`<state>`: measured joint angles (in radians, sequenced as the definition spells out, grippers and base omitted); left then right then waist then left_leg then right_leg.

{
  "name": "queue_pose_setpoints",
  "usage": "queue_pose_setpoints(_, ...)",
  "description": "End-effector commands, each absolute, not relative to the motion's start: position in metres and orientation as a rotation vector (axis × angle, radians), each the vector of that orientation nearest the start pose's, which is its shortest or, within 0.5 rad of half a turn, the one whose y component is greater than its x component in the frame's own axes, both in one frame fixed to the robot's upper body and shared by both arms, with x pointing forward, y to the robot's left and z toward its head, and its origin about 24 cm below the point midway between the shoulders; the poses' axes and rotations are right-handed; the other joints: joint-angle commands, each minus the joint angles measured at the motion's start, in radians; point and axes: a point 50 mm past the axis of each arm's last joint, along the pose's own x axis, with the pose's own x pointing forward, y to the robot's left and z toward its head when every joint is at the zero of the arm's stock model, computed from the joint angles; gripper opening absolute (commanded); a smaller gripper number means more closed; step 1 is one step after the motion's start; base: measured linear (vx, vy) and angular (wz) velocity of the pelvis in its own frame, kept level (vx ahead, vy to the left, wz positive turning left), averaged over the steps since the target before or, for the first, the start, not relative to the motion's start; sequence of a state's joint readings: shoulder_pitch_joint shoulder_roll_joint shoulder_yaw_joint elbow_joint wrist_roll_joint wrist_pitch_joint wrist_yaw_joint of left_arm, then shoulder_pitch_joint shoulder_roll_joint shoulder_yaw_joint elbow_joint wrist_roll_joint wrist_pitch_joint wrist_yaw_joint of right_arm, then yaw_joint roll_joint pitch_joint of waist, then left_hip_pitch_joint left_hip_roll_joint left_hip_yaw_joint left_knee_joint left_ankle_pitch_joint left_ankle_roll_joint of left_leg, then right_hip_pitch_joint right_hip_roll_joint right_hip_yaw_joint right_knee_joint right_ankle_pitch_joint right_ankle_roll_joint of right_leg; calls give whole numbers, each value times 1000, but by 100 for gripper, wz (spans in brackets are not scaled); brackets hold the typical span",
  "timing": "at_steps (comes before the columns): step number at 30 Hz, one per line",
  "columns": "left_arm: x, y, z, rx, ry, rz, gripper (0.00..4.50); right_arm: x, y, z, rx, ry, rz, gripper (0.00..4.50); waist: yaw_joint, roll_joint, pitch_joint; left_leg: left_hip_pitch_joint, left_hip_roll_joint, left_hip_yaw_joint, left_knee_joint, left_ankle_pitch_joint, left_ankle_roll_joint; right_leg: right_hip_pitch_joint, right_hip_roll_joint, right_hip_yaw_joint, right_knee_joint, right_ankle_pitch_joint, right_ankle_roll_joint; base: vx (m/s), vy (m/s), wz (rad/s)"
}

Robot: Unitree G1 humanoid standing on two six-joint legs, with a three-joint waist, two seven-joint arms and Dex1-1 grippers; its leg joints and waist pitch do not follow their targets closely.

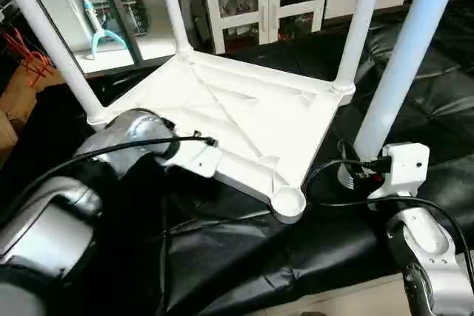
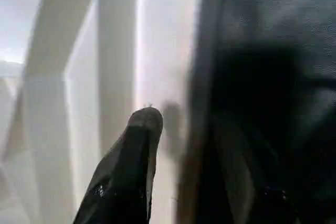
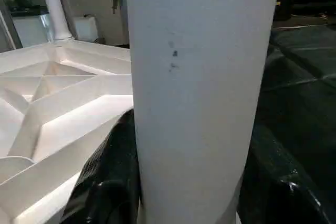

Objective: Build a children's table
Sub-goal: Rotate table base

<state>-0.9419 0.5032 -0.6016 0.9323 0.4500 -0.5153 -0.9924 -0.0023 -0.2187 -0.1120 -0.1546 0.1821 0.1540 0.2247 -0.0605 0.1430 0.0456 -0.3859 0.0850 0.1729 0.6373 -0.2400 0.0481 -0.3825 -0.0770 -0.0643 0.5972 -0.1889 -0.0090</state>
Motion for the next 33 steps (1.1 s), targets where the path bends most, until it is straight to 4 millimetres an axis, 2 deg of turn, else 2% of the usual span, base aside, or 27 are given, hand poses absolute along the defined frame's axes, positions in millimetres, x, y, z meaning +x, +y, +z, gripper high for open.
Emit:
queue_pose_setpoints(1,361,147,93,1438,276,-1331,192,252,-197,82,-49,-40,149,190,-6,-14,-64,16,143,-75,-89,-129,88,56,-113,58,-41,70,-273,0,0,0)
queue_pose_setpoints(3,362,148,89,1456,296,-1321,192,252,-197,82,-50,-39,150,190,-8,-20,-64,14,143,-75,-89,-107,103,56,-114,58,-39,96,-273,0,0,0)
queue_pose_setpoints(5,362,151,85,1508,309,-1327,192,252,-197,83,-51,-40,151,190,-10,-16,-66,13,144,-76,-86,-100,114,57,-117,58,-39,104,-268,0,0,0)
queue_pose_setpoints(8,362,153,82,1507,323,-1325,192,253,-197,84,-51,-41,151,190,-12,-17,-67,17,146,-76,-86,-89,120,53,-115,56,-36,121,-270,0,0,0)
queue_pose_setpoints(11,361,155,78,1500,328,-1327,192,254,-196,84,-50,-42,150,190,-12,-19,-67,15,145,-75,-86,-92,122,55,-117,56,-36,118,-274,0,0,0)
queue_pose_setpoints(13,359,158,73,1512,349,-1336,156,255,-195,84,-48,-42,153,190,-11,-18,-67,14,146,-76,-85,-85,124,56,-118,56,-35,126,-274,0,0,0)
queue_pose_setpoints(15,359,159,72,1519,357,-1341,154,255,-195,84,-48,-43,155,190,-12,-20,-68,15,147,-76,-85,-82,126,55,-118,56,-34,127,-274,0,0,0)
queue_pose_setpoints(17,357,160,71,1501,371,-1370,131,257,-194,84,-48,-43,158,190,-12,-24,-68,14,147,-77,-86,-83,127,56,-119,55,-34,125,-276,0,0,0)
queue_pose_setpoints(23,356,160,71,1490,386,-1409,100,259,-193,84,-50,-45,163,190,-15,-24,-70,14,145,-75,-83,-60,138,55,-120,55,-31,134,-278,0,0,0)
queue_pose_setpoints(24,355,160,71,1497,389,-1418,77,259,-193,84,-50,-45,165,190,-15,-28,-71,14,145,-74,-82,-57,140,55,-120,54,-31,137,-279,0,0,0)
queue_pose_setpoints(28,353,161,71,1505,399,-1453,59,261,-192,84,-50,-46,169,190,-13,-28,-72,14,146,-73,-79,-29,154,55,-121,55,-28,153,-281,0,0,0)
queue_pose_setpoints(30,353,161,71,1506,397,-1457,47,261,-192,84,-50,-46,169,190,-12,-28,-71,15,146,-73,-79,-29,156,54,-120,54,-27,151,-281,0,0,0)
queue_pose_setpoints(31,353,161,71,1509,399,-1464,44,261,-192,85,-50,-47,170,190,-13,-32,-71,14,146,-72,-79,-31,157,54,-121,55,-29,146,-281,0,0,0)
queue_pose_setpoints(33,352,161,71,1512,401,-1470,42,262,-192,85,-50,-47,170,190,-11,-31,-71,14,145,-72,-79,-33,157,55,-122,56,-28,140,-282,0,0,0)
